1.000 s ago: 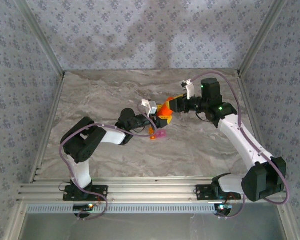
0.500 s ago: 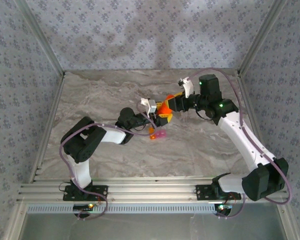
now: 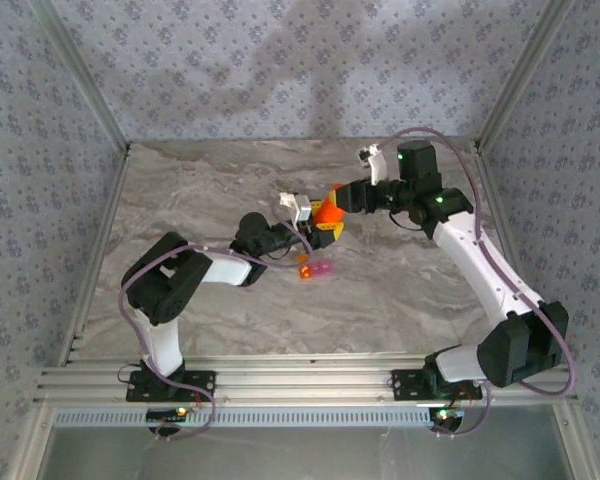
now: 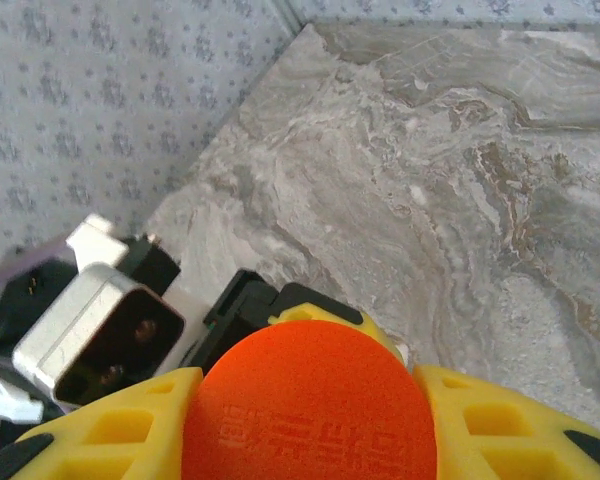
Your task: Sort the pills into containers
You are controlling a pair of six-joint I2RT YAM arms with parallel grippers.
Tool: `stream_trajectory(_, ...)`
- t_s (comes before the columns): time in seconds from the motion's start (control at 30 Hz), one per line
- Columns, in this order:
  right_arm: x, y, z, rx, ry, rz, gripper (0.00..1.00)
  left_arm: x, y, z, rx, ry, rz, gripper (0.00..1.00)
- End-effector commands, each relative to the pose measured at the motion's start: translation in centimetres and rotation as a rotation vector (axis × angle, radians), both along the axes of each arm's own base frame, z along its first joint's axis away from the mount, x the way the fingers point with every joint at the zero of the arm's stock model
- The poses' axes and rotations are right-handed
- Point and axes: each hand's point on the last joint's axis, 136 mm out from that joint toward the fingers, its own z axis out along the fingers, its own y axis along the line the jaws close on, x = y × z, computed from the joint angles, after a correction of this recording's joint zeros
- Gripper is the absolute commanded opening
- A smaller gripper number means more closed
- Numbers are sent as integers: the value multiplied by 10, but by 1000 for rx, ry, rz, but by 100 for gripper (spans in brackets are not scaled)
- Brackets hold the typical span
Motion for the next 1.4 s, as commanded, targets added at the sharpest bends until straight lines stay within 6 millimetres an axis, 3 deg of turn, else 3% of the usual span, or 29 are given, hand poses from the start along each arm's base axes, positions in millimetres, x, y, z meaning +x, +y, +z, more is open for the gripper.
stream_trajectory(0.0,22,-14,17,98,42,-211,31,-7,-3,0,-10,-34,-25,0)
stream_trajectory(0.23,20,-15,6,58,43,-236,31,-5,-4,-2,-9,-32,-10,0)
stream_trajectory(0.6,1,-7,8,-33,-65,-109,32,-4,-3,-3,-4,-35,-2,0)
stream_trajectory(1.37,-23,9,-20,-81,74,18,33,-5,0,-2,-3,-44,7,0)
